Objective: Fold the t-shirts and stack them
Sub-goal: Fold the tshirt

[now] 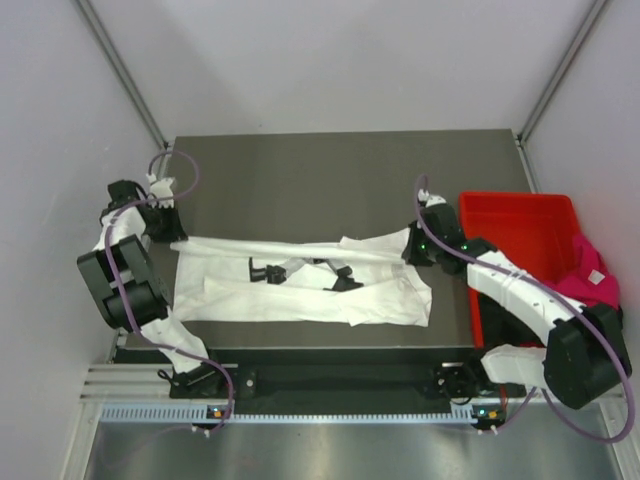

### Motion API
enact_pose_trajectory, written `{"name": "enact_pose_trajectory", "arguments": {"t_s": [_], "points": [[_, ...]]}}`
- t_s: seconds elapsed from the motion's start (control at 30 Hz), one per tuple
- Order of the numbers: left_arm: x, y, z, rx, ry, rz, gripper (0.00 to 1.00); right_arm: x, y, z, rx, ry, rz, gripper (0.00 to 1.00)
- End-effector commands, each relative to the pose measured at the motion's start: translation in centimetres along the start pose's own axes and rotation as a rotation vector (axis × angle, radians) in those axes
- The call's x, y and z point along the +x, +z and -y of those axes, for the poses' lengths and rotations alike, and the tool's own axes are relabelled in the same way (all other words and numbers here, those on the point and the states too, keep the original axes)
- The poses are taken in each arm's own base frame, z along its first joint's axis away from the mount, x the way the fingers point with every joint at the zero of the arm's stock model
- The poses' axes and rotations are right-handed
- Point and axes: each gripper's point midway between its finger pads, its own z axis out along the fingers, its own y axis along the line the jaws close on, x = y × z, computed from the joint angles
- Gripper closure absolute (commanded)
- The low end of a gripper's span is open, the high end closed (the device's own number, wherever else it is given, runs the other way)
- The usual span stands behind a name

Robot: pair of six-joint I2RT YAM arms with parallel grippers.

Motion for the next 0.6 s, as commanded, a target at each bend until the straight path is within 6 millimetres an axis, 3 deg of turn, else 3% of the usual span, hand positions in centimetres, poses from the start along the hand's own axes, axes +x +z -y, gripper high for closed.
{"name": "enact_pose_trajectory", "arguments": {"t_s": [0.0, 0.03, 0.13, 0.27, 0.33, 0.37, 0.4, 0.47, 0.5, 0.57], "points": [[2.5, -1.6, -0.7, -0.046, 0.044, -0.034, 1.0, 4.6, -0.5, 0.8, -0.012, 0.065, -0.085, 1.0], [3.2, -1.7, -0.7, -0.046, 0.044, -0.052, 1.0, 6.5, -0.3, 0.7, -0.035, 0.089, -0.127, 1.0], [5.6, -1.6, -0.8, -0.038, 0.042, -0.121, 1.0, 8.6, 0.5, 1.0, -0.045, 0.11, -0.168, 1.0], [7.6, -1.4, -0.4, -0.003, 0.051, -0.195, 0.94, 9.0, 0.9, 1.6, -0.01, 0.11, -0.183, 1.0], [7.9, -1.7, -0.1, 0.013, 0.051, -0.214, 0.75, 8.6, 0.9, 1.4, -0.014, 0.108, -0.18, 0.95], [7.8, -1.9, -0.1, 0.017, 0.063, -0.214, 0.53, 8.5, 0.8, 1.3, -0.014, 0.106, -0.18, 0.89], [7.7, -2.1, 0.0, 0.02, 0.066, -0.214, 0.45, 8.5, 0.6, 1.6, 0.002, 0.103, -0.186, 0.74], [6.9, -3.0, 0.2, 0.017, 0.086, -0.201, 0.34, 7.3, 0.2, 1.5, 0.011, 0.095, -0.164, 0.61], [6.5, -3.4, 0.3, 0.014, 0.093, -0.193, 0.33, 7.0, -0.1, 1.9, 0.037, 0.087, -0.155, 0.51], [5.1, -4.7, 0.6, 0.008, 0.119, -0.157, 0.27, 5.0, -0.9, 1.6, 0.032, 0.075, -0.102, 0.45]]}}
